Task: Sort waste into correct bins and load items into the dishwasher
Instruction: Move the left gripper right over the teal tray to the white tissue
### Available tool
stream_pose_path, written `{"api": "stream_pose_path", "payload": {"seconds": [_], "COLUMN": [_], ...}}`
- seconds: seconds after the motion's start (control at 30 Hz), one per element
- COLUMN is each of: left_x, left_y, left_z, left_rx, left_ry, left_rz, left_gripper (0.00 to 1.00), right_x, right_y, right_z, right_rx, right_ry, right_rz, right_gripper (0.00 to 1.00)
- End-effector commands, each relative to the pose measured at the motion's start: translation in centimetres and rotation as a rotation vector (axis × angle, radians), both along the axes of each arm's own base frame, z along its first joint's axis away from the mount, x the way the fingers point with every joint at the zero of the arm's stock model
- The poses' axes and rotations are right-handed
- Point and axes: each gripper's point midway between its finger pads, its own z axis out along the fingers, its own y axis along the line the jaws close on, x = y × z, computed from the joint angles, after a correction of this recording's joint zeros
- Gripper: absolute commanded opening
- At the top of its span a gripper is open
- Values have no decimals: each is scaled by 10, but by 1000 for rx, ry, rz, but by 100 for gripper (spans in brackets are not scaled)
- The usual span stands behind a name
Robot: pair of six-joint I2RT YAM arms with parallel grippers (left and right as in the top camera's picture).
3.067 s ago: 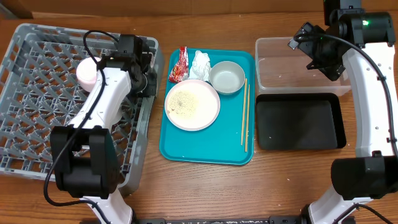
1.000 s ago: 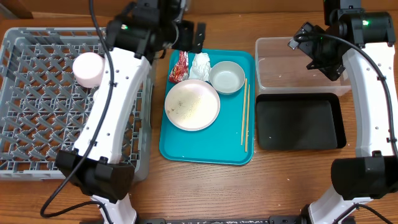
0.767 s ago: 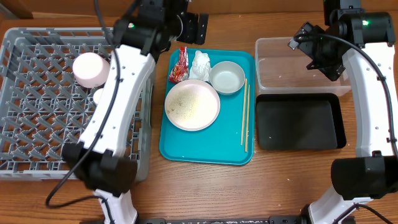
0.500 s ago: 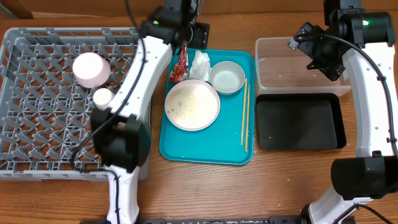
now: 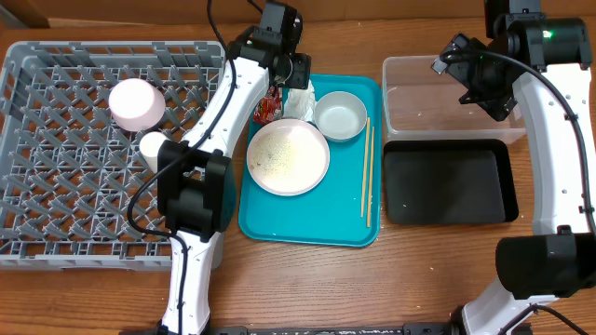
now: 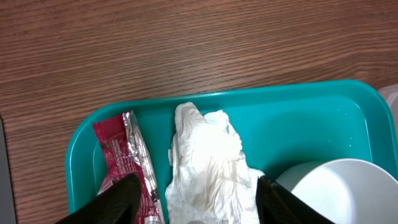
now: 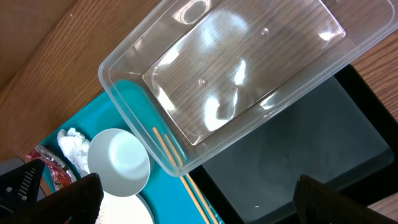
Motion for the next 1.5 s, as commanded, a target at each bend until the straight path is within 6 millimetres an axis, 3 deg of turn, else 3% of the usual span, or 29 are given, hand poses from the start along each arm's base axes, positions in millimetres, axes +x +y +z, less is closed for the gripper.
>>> {"api": "stream_pose_path", "payload": {"seconds": [0.0, 0.33, 0.7, 1.17, 1.47], "left_x": [1, -9, -17, -19, -21], "left_y": [-8, -13, -31, -20, -20], "left_z": [-11, -49, -55, -74, -75], "left_rx": [-16, -21, -2, 55, 56], "left_ry": [16, 110, 116, 142, 151], "left_rz": [8, 39, 8, 50, 54], "left_gripper": [57, 57, 54, 53, 46], "right_x": [2, 2, 2, 2, 2], "right_y": [-2, -2, -2, -2, -2], "right_z": [8, 8, 8, 8, 8], "right_rx": [-10, -10, -10, -10, -10], "right_ry": [-25, -26, -26, -26, -26], "right_rz": [-3, -3, -3, -3, -3], "right_gripper": [100, 100, 100, 100, 100]}}
